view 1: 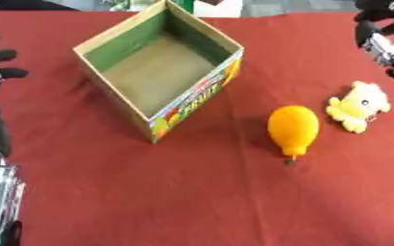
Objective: Pick up objects on the table and place them in the box.
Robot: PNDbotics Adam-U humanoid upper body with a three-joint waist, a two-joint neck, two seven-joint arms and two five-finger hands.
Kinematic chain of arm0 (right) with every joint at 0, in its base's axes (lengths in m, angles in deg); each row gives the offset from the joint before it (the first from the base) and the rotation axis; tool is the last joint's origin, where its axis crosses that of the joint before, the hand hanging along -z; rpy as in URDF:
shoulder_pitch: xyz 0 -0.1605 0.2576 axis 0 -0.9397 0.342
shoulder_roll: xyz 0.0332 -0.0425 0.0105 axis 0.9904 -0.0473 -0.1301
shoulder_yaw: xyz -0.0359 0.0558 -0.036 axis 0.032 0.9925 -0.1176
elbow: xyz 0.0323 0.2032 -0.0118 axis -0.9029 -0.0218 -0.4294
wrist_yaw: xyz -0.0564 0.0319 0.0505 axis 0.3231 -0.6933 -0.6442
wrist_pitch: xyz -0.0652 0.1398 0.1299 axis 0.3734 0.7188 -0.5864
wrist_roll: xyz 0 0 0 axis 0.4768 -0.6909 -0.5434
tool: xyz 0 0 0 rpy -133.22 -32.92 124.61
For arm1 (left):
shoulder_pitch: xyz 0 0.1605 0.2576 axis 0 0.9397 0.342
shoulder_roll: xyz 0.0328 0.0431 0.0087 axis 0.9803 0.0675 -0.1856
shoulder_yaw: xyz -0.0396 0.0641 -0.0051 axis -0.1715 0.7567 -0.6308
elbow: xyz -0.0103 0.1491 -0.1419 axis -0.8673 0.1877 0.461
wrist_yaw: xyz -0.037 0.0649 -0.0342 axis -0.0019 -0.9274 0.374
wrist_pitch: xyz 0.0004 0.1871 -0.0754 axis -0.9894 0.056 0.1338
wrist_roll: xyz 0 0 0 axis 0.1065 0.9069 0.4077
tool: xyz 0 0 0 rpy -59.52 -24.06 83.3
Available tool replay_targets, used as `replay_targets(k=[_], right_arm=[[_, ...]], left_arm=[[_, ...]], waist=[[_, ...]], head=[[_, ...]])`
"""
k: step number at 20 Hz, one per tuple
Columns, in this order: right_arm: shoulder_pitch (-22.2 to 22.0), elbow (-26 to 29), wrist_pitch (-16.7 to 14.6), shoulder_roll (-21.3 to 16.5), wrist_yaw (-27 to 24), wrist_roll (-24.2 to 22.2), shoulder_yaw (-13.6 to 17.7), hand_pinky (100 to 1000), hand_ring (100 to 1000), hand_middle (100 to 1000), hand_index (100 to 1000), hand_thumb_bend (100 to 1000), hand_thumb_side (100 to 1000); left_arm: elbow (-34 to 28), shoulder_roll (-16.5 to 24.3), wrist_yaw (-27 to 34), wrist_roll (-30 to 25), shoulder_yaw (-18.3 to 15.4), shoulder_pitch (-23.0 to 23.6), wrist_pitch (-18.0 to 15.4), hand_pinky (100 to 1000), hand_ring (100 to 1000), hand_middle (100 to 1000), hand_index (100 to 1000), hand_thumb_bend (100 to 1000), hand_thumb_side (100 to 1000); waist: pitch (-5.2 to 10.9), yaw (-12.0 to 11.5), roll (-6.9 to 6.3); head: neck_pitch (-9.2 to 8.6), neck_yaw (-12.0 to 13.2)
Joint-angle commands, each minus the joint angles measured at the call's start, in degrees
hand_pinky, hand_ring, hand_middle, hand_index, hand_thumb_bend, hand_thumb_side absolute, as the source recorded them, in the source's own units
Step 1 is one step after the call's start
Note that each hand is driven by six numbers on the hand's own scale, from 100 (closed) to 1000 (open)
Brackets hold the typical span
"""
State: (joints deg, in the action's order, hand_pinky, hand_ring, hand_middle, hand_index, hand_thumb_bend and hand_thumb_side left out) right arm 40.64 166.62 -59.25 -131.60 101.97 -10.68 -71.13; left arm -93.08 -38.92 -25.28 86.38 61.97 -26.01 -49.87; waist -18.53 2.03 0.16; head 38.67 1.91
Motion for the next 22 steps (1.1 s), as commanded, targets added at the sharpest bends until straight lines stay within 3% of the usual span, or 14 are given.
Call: replay_targets(k=[1, 8, 13, 22], right_arm=[[1.16, 0.95, 1.80, -3.39, -1.57, -2.39, -0.57, 807, 907, 799, 969, 222, 869], [1.59, 0.23, 4.94, -5.32, -3.10, -7.27, -2.42, 839, 946, 853, 1000, 376, 749], [2.03, -1.07, 6.64, -5.42, -3.31, -10.49, -3.79, 859, 972, 890, 1000, 485, 730], [2.98, -2.67, 6.66, -4.64, -3.76, -12.95, -5.81, 868, 982, 897, 1000, 477, 700]], left_arm=[[-1.14, 2.42, -0.22, 0.13, 0.06, -0.30, -0.55, 550, 661, 698, 770, 100, 702], [-1.14, 5.53, -0.79, 0.55, 0.12, 0.12, -1.28, 550, 661, 697, 766, 100, 684], [-1.14, 6.76, -0.87, 0.34, 0.29, 0.52, -1.42, 550, 662, 697, 766, 100, 679], [-1.14, 7.20, -0.77, -0.03, 0.52, 0.77, -1.46, 550, 662, 697, 766, 100, 677]], waist=[[1.21, -0.14, 0.04], [1.08, -0.33, -0.01], [1.05, -0.40, 0.03], [1.08, -0.79, 0.09]], head=[[-0.61, -0.22], [-1.09, -0.46], [-1.37, -0.71], [-1.61, -1.27]])
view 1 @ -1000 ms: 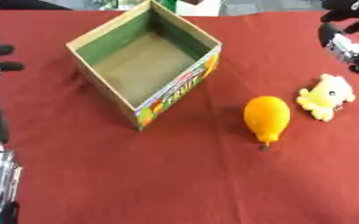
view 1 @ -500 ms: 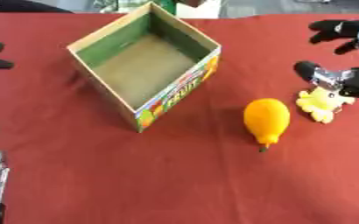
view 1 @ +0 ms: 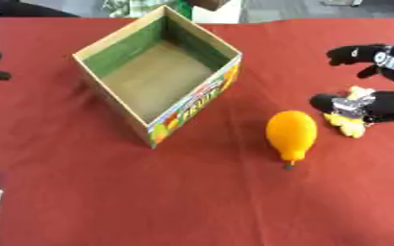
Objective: Pick up objects on the table and place them in the box.
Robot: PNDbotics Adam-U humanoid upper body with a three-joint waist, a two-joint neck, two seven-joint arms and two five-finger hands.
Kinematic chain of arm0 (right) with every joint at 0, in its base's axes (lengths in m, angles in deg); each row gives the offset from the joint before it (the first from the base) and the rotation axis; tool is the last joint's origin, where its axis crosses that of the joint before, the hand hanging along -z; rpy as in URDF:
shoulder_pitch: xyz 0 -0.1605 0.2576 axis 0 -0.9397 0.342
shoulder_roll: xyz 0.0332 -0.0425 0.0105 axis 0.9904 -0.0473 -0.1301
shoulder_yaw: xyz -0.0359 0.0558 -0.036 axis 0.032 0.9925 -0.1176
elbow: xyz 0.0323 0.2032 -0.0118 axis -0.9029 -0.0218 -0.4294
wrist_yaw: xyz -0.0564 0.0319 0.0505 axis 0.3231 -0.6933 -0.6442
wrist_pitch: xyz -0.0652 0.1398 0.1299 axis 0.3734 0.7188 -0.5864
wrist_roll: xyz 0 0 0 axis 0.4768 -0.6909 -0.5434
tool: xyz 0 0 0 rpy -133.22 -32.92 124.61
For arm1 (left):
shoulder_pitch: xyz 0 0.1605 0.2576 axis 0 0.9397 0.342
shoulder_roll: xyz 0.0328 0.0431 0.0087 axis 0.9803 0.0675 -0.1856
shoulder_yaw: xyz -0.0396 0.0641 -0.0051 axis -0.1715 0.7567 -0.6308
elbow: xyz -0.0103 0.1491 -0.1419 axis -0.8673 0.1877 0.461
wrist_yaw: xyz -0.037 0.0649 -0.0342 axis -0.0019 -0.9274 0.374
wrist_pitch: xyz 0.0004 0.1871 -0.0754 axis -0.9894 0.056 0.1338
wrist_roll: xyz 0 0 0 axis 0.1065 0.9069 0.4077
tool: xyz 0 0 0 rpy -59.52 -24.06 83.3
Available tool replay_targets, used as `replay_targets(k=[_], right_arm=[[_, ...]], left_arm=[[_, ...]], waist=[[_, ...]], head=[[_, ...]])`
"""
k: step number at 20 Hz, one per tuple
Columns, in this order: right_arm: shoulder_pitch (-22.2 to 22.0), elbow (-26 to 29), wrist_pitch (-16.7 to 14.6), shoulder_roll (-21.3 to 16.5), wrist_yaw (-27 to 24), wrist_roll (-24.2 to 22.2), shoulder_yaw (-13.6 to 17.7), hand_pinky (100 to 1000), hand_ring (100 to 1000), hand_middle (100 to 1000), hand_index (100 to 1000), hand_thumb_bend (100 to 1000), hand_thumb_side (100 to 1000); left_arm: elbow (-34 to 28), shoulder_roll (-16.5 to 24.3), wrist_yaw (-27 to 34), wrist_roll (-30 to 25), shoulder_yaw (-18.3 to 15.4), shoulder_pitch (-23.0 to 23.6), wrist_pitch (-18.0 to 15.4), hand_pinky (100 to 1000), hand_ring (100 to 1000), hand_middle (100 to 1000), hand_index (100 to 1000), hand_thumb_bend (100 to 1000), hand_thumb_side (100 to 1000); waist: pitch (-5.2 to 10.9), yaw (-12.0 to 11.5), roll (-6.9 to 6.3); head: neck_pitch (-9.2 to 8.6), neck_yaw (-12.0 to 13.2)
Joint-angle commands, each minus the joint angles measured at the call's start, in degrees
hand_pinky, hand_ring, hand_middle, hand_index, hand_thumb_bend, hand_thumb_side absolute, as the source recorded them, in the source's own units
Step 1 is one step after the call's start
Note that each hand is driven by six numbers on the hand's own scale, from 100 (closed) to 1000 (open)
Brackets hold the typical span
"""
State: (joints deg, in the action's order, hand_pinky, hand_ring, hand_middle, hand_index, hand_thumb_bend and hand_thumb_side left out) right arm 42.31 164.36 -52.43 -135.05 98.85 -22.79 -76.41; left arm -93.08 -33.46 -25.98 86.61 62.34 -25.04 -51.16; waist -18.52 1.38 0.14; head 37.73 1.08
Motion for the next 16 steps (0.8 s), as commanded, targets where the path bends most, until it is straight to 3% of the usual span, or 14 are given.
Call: replay_targets(k=[1, 6, 16], right_arm=[[1.87, -1.07, -0.10, -0.77, -0.60, -1.55, -1.62, 866, 981, 898, 1000, 469, 691], [3.75, -4.50, -0.50, 1.29, 0.61, -4.28, -4.79, 862, 977, 896, 1000, 455, 685], [3.77, -6.94, -0.94, 4.01, 0.97, -5.81, -7.33, 856, 973, 891, 1000, 443, 689]], left_arm=[[-1.14, 1.73, -0.02, -0.33, 0.19, -0.17, -0.16, 550, 662, 697, 766, 100, 678], [-1.14, 1.43, 0.17, -0.61, 0.24, -0.05, -0.06, 549, 663, 696, 765, 100, 681], [-1.14, 0.91, 0.33, -0.90, 0.32, 0.00, 0.11, 549, 664, 695, 764, 100, 683]], waist=[[1.08, -0.17, 0.14], [0.99, -0.37, 0.22], [0.66, -0.51, 0.17]], head=[[-0.71, -0.55], [-0.72, -0.68], [-0.19, -0.71]])
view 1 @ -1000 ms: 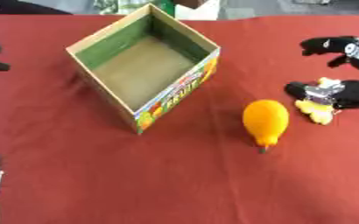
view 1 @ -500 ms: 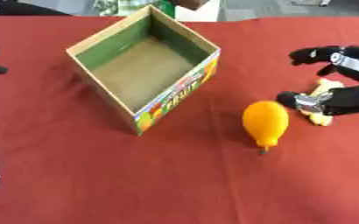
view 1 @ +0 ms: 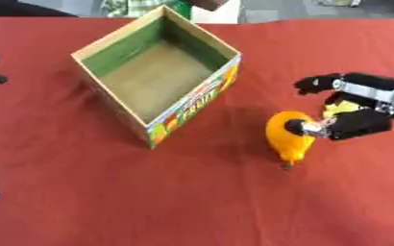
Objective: Pick up objects on the table and place them in the box.
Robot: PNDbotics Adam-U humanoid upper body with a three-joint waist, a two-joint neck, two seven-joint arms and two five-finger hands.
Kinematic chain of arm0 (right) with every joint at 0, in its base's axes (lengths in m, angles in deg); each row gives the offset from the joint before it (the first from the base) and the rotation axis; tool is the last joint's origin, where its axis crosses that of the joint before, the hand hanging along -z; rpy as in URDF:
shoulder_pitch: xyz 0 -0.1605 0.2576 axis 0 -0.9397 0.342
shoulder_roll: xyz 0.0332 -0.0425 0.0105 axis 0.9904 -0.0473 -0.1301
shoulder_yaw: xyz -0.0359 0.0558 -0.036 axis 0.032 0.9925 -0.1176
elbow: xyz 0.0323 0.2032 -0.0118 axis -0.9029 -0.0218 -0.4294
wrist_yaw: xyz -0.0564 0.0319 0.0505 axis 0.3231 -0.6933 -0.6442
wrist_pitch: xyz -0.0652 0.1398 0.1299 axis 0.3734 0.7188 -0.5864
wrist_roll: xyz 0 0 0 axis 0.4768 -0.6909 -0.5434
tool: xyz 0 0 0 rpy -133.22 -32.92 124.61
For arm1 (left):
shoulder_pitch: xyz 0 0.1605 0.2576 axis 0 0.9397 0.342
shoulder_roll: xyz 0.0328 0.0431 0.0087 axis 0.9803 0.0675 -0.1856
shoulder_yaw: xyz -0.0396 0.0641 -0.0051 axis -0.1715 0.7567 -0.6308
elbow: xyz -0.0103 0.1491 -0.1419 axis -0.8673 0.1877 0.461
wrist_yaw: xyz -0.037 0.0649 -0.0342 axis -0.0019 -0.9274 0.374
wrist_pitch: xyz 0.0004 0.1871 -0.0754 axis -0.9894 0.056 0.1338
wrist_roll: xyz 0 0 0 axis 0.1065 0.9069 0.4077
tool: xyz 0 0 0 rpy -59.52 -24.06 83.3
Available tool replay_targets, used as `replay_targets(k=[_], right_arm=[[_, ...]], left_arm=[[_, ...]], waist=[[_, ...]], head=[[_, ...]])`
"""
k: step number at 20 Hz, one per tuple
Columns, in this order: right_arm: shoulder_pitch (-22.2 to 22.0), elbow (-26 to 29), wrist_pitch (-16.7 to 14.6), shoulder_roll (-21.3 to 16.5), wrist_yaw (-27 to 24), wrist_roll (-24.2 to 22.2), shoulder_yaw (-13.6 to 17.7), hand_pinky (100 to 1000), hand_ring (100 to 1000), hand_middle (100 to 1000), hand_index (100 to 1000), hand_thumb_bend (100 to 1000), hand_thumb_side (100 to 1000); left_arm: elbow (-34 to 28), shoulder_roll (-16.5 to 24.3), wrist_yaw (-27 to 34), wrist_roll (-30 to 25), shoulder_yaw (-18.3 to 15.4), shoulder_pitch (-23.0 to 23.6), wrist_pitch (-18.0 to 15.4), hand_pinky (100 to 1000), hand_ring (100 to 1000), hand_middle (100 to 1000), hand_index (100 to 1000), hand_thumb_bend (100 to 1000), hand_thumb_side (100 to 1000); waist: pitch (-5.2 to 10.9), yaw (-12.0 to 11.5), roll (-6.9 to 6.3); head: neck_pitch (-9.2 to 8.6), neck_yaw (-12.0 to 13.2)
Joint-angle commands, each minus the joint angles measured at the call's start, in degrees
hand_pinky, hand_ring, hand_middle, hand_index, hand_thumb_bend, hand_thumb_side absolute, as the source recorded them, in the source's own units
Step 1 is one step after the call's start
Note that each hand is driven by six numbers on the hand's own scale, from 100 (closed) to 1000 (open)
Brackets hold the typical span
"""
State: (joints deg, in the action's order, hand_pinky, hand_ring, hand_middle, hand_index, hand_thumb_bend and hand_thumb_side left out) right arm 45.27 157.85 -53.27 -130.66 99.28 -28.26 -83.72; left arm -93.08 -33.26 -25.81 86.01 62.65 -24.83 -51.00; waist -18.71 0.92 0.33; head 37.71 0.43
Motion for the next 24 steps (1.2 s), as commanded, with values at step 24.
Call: replay_targets(k=[24], right_arm=[[0.45, -5.58, -4.44, 1.31, 6.32, 0.20, -1.77, 786, 877, 586, 747, 100, 391]], left_arm=[[-1.14, -0.10, 0.47, -1.33, 0.31, 0.04, 0.20, 549, 664, 694, 764, 100, 686]], waist=[[0.38, 0.07, -0.08]], head=[[-0.19, -0.07]])
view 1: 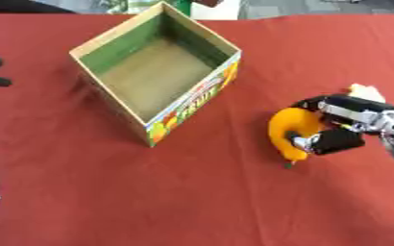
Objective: Pick up objects on the table and place them in the box.
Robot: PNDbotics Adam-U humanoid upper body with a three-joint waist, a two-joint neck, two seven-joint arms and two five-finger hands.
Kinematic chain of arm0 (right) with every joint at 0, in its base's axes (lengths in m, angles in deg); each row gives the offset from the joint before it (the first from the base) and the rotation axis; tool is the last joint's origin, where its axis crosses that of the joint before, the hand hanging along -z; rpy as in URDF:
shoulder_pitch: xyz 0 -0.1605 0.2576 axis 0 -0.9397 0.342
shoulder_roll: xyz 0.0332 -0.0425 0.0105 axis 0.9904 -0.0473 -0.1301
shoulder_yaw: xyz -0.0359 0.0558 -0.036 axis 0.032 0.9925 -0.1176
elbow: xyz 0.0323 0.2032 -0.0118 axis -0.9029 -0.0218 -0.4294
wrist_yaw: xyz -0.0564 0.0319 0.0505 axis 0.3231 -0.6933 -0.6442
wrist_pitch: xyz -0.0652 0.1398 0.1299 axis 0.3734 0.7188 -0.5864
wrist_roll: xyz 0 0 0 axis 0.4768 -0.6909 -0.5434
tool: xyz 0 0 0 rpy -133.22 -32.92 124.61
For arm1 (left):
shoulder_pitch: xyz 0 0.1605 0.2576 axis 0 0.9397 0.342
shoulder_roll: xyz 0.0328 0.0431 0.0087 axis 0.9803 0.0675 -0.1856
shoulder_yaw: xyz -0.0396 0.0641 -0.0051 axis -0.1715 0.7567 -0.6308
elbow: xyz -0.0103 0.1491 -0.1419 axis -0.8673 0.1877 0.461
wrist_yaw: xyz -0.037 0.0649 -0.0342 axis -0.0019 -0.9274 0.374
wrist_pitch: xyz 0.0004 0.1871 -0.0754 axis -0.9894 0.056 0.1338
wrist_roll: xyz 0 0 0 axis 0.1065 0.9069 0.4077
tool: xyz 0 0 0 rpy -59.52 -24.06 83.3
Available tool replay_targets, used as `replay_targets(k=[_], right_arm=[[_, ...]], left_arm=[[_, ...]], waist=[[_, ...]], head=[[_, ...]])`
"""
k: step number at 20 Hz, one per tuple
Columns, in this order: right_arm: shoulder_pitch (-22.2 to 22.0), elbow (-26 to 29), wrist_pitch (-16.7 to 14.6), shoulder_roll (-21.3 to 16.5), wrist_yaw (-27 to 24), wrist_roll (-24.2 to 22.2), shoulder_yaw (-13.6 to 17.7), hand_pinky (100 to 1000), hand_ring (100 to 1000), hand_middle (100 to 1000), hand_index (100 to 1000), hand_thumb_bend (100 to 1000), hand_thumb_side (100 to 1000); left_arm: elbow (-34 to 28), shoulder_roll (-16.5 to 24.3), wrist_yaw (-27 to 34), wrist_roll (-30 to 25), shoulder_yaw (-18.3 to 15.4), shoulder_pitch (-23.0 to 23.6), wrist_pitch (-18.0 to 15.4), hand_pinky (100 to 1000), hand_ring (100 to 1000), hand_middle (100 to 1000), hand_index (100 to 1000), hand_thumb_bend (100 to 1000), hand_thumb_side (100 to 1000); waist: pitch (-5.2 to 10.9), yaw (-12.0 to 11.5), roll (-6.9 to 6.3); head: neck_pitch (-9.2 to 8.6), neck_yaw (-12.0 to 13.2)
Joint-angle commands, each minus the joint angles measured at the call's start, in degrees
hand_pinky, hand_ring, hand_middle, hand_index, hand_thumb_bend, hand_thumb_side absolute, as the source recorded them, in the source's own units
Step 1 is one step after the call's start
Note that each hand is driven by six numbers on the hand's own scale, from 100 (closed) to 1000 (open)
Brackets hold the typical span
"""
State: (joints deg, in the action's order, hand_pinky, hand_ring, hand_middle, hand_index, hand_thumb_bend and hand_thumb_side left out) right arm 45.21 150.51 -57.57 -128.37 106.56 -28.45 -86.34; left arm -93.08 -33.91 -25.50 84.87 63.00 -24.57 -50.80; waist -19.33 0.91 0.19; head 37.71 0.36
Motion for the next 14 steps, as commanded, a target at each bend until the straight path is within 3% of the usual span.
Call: replay_targets(k=[1, 3, 9, 12, 14], right_arm=[[0.59, 2.43, 0.03, -1.03, -1.30, 1.08, 1.12, 771, 854, 540, 702, 100, 349], [0.74, 3.72, 0.70, -1.17, -1.90, 2.78, 1.76, 743, 811, 477, 630, 100, 274], [0.95, 5.85, 3.70, -1.40, -3.67, 8.44, 3.27, 693, 747, 409, 575, 100, 182], [0.96, 6.35, 4.32, -1.56, -5.13, 11.17, 3.06, 670, 729, 404, 581, 100, 165], [1.65, 7.80, 4.45, -1.63, -6.36, 12.88, 3.67, 664, 724, 407, 589, 100, 237]], left_arm=[[-1.14, 0.54, 0.16, -0.20, -0.05, -0.20, 0.01, 548, 665, 694, 764, 100, 686], [-1.14, 0.51, 0.16, -0.20, -0.06, -0.15, 0.07, 549, 665, 694, 764, 100, 686], [-1.14, 0.45, 0.16, -0.33, -0.04, -0.05, 0.24, 549, 665, 694, 764, 100, 685], [-1.14, 0.46, 0.16, -0.38, -0.02, -0.06, 0.26, 548, 665, 694, 764, 100, 684], [-1.14, 0.47, 0.17, -0.41, -0.02, -0.02, 0.27, 548, 666, 694, 764, 100, 684]], waist=[[1.03, 0.10, 0.08], [1.07, 0.13, 0.13], [1.19, 0.17, 0.23], [1.21, 0.13, 0.26], [1.22, 0.18, 0.31]], head=[[-0.19, 0.04], [-0.19, 0.09], [-0.17, 0.14], [-0.17, 0.10], [-0.16, 0.12]])
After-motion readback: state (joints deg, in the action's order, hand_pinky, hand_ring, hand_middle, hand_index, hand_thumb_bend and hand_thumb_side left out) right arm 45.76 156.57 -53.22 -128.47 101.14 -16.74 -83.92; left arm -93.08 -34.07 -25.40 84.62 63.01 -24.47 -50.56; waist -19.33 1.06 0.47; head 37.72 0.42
